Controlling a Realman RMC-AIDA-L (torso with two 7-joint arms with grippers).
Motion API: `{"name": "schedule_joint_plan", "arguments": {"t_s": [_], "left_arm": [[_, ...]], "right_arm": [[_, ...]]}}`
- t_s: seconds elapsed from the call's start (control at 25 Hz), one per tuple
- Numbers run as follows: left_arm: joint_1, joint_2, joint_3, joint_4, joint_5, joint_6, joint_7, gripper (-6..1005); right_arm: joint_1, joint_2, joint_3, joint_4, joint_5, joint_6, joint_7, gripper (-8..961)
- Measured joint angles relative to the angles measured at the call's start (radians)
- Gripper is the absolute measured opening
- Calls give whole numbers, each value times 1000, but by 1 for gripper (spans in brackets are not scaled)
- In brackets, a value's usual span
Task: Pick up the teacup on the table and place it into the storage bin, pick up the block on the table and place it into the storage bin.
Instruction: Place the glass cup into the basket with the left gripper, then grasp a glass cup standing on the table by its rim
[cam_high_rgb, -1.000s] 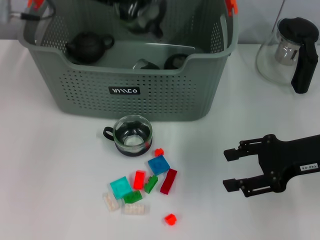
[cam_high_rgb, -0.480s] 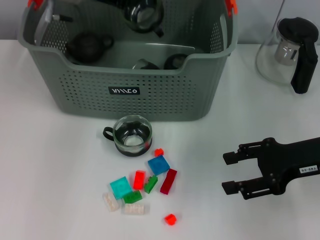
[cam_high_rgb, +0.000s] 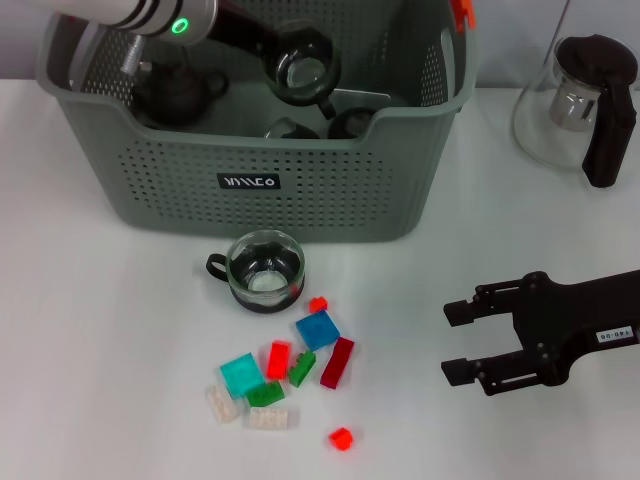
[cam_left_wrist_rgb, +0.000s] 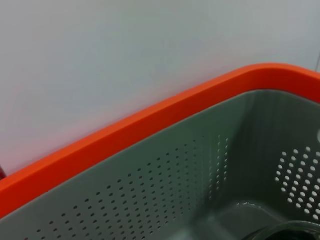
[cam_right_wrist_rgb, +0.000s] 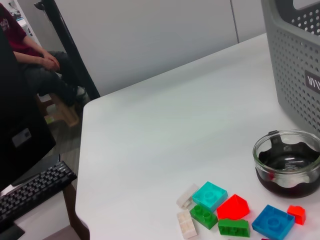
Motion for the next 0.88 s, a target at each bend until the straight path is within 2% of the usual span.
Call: {"name": "schedule_joint_plan", "arguments": {"t_s": [0.12, 0.44, 0.64, 0.88], "left_arm": [[-1, -7, 0, 2, 15, -2, -1, 52], [4, -8, 1, 1, 16, 7, -2, 62], [7, -9, 1, 1, 16, 7, 0, 103], [13, -10, -6, 42, 16, 38, -7, 370]], "right_arm": [[-1, 0, 0, 0, 0, 0, 0, 776], [-1, -2, 0, 0, 0, 0, 2, 775], [0, -2, 0, 0, 0, 0, 2, 776], [1, -2, 0, 0, 0, 0, 2, 775]]}}
